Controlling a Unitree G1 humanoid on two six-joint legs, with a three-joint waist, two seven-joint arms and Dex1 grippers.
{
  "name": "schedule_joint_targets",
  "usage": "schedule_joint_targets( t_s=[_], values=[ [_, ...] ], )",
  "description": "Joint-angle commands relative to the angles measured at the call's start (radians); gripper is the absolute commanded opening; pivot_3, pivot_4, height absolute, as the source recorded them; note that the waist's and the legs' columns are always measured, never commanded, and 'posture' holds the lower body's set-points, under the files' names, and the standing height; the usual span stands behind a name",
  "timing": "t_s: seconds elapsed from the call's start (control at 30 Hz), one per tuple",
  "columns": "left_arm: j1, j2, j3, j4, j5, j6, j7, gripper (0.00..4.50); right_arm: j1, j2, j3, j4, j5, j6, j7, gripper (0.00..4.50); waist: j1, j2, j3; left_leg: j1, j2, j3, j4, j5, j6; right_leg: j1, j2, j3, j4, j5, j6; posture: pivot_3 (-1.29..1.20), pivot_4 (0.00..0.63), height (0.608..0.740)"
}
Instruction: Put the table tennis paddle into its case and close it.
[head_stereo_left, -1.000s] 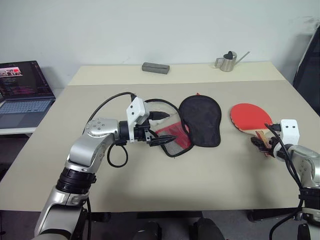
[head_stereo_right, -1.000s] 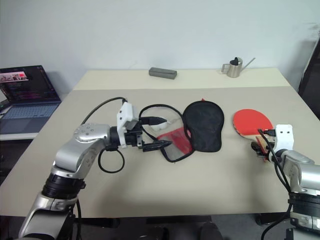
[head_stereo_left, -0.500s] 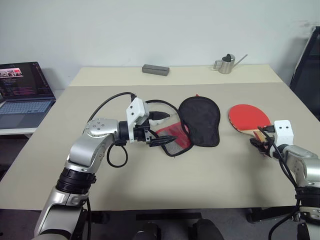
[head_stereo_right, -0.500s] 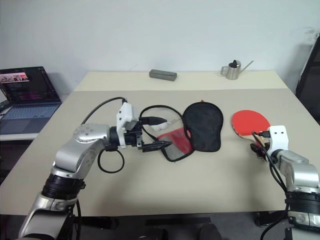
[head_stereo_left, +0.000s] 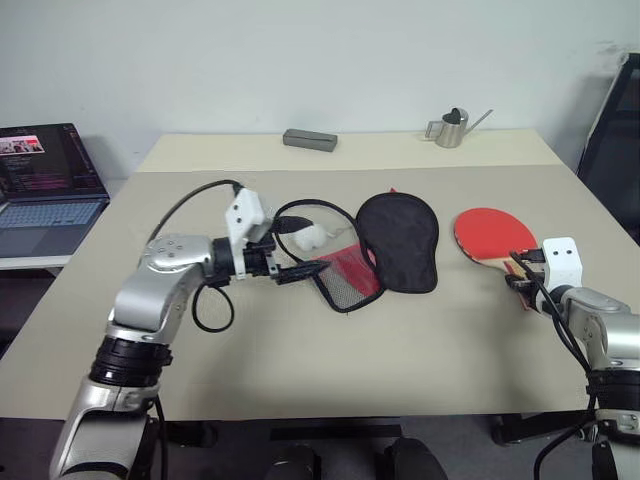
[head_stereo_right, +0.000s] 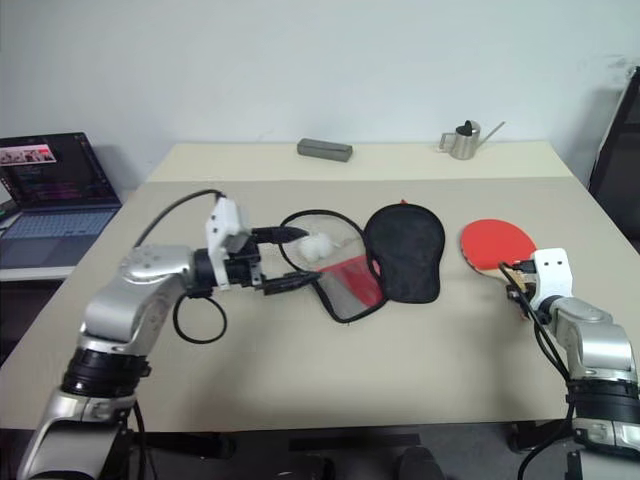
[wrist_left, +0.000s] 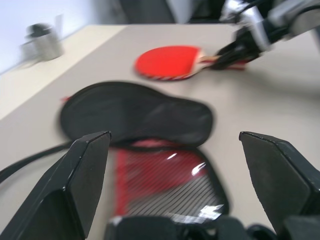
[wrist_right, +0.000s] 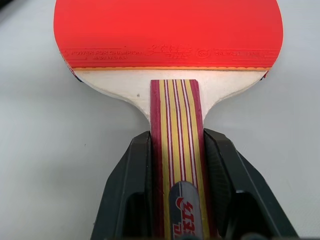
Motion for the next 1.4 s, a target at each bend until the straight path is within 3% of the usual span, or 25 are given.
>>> schedule_joint_targets(
  t_s=[0.03, 0.3, 0.6, 1.0, 1.4],
  values=[
    [0.000, 0.030, 0.058, 0.020, 0.009, -0.028, 0.014, 4.50, -0.074, -0.012, -0.038, -0.054, 0.013, -0.002, -0.016, 1.08, 0.000, 0.000, 0.000, 0.000, 0.000, 0.000, 0.000, 0.000, 0.000, 0.000, 0.000, 0.000, 0.000, 0.000, 0.000, 0.00, 0.150, 0.740],
    [0.040, 0.055, 0.097, 0.011, 0.011, -0.025, 0.036, 4.50, -0.165, 0.053, -0.043, -0.210, 0.079, 0.134, -0.061, 1.08, 0.000, 0.000, 0.000, -0.004, 0.000, -0.001, -0.001, 0.000, 0.000, -0.005, 0.000, -0.001, -0.001, 0.000, 0.000, 0.00, 0.150, 0.740],
    [0.056, 0.058, 0.112, -0.004, 0.005, -0.021, 0.064, 4.50, -0.215, 0.299, -0.010, -0.378, 0.138, 0.326, -0.189, 1.08, 0.000, 0.000, 0.000, -0.011, 0.000, -0.001, -0.001, 0.000, -0.001, -0.015, 0.000, 0.001, 0.003, 0.000, -0.001, 0.00, 0.150, 0.740],
    [0.070, 0.057, 0.118, -0.025, 0.000, -0.016, 0.082, 4.50, -0.245, 0.497, 0.052, -0.321, 0.104, 0.298, -0.294, 1.08, -0.002, 0.001, 0.000, -0.011, 0.000, 0.000, -0.001, 0.000, -0.001, -0.016, 0.000, 0.001, 0.004, 0.000, -0.001, 0.00, 0.150, 0.740],
    [0.079, 0.054, 0.116, -0.036, 0.000, -0.016, 0.083, 4.50, -0.222, 0.509, 0.100, -0.173, 0.034, 0.162, -0.302, 1.08, -0.006, 0.001, 0.000, -0.010, 0.000, 0.000, -0.001, 0.000, -0.001, -0.017, 0.000, 0.001, 0.006, 0.000, -0.001, 0.00, 0.150, 0.740]
  ],
)
